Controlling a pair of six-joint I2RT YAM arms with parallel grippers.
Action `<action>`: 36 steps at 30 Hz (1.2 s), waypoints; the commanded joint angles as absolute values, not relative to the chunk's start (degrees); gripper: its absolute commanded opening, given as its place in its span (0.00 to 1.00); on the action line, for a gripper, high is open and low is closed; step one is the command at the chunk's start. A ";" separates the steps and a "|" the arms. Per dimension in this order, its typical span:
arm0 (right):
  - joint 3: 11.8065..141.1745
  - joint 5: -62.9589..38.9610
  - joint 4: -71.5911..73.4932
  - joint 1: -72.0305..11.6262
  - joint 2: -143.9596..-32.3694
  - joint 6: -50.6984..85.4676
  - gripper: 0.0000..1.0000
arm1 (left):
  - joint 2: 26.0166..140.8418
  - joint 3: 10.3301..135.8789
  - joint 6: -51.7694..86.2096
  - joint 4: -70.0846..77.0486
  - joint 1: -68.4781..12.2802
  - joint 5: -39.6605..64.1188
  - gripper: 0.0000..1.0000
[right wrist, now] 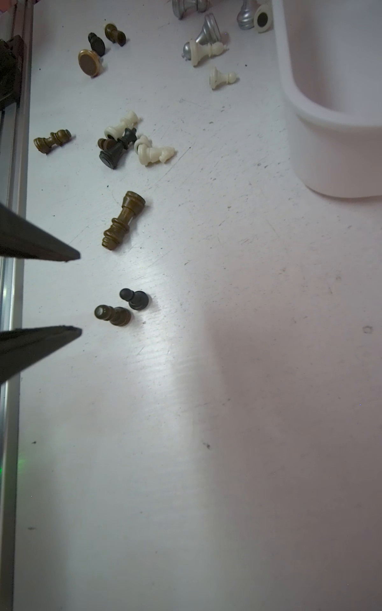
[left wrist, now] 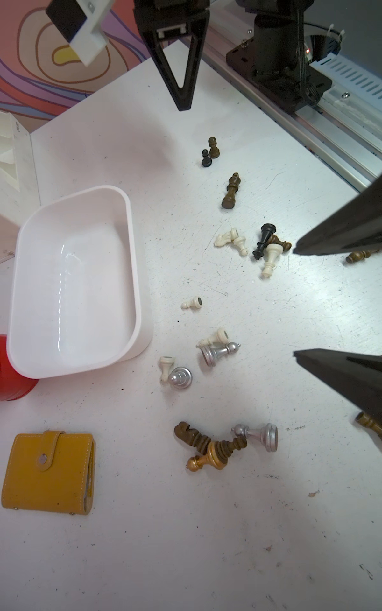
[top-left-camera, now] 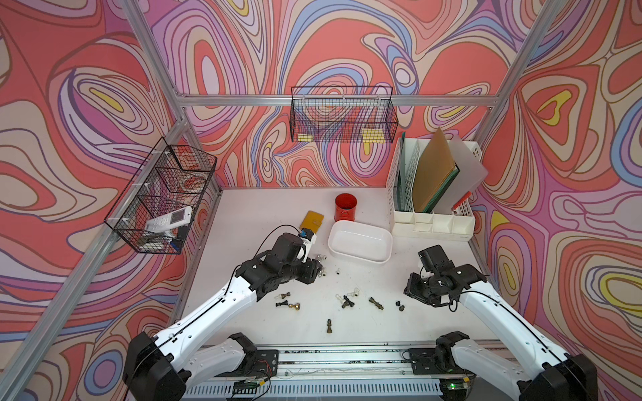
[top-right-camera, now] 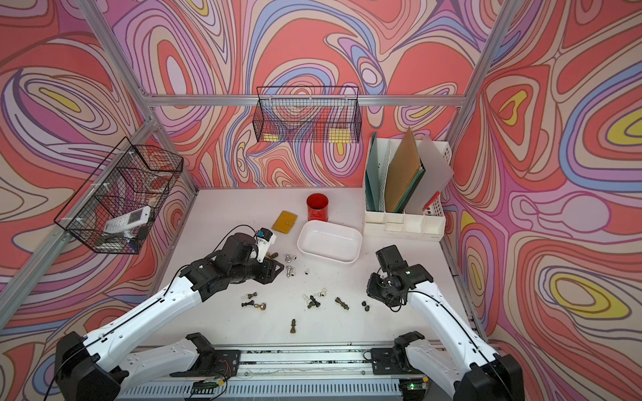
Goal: Put the chess pieces into the storage box
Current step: Pick up the chess piece at the center of the board.
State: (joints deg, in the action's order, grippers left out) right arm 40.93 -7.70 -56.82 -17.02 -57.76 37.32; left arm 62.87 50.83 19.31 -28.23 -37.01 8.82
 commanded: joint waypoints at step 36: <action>35.67 -0.38 -51.46 -26.94 -68.08 47.00 0.29 | 63.94 52.49 17.14 -31.52 -37.35 6.62 0.51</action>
State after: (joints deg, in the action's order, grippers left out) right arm 36.12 -2.26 -52.45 -26.65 -67.37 47.35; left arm 64.62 51.00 17.98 -29.45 -37.10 7.14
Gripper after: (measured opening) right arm 0.292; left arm 0.516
